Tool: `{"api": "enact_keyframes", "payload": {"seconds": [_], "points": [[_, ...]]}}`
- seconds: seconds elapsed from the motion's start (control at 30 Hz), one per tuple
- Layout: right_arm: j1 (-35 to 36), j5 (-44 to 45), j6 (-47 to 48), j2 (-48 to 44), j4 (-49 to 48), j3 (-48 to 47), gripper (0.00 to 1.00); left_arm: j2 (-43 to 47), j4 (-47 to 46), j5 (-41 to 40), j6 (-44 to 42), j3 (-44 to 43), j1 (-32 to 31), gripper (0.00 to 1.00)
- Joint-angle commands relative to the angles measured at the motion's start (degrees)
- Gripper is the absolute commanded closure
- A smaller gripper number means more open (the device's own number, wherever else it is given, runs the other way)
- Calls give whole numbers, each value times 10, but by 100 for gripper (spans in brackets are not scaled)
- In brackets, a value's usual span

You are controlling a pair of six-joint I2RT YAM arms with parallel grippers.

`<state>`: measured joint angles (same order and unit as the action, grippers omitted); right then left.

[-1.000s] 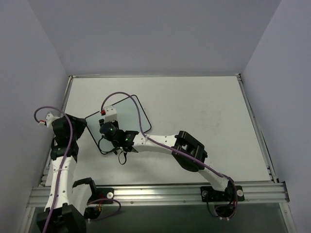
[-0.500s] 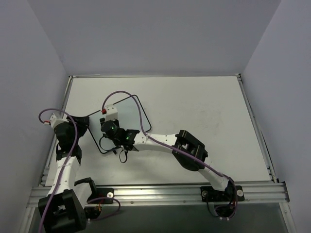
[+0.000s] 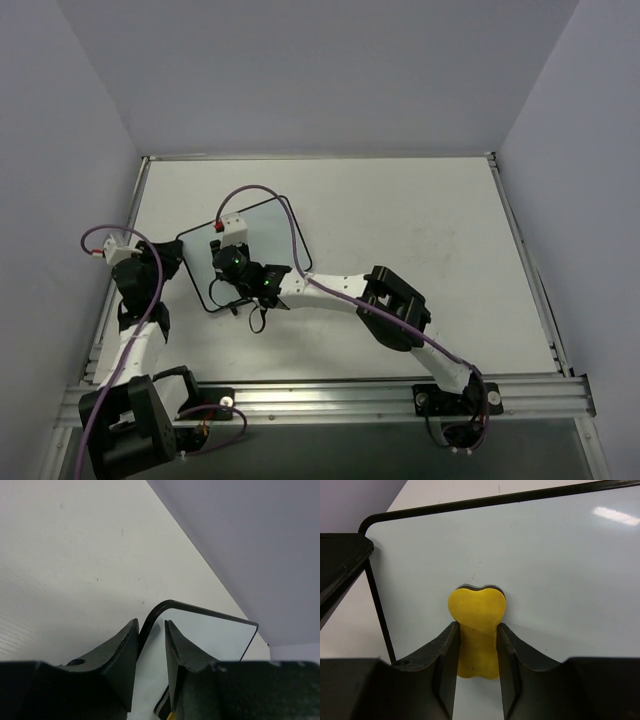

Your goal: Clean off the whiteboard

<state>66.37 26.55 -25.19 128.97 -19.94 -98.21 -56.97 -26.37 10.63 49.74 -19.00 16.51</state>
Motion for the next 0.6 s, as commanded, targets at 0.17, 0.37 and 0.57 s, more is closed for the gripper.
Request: {"api": "enact_keyframes", "payload": {"seconds": [0.17, 0.37, 0.57], "points": [[-18, 18, 6, -21, 24, 20, 100, -17, -67, 62, -4, 14, -4, 64], [-19, 17, 3, -18, 23, 24, 100, -24, -67, 41, -9, 27, -4, 48], [-19, 15, 2, -16, 19, 29, 100, -44, -84, 35, -16, 34, -4, 45]]}}
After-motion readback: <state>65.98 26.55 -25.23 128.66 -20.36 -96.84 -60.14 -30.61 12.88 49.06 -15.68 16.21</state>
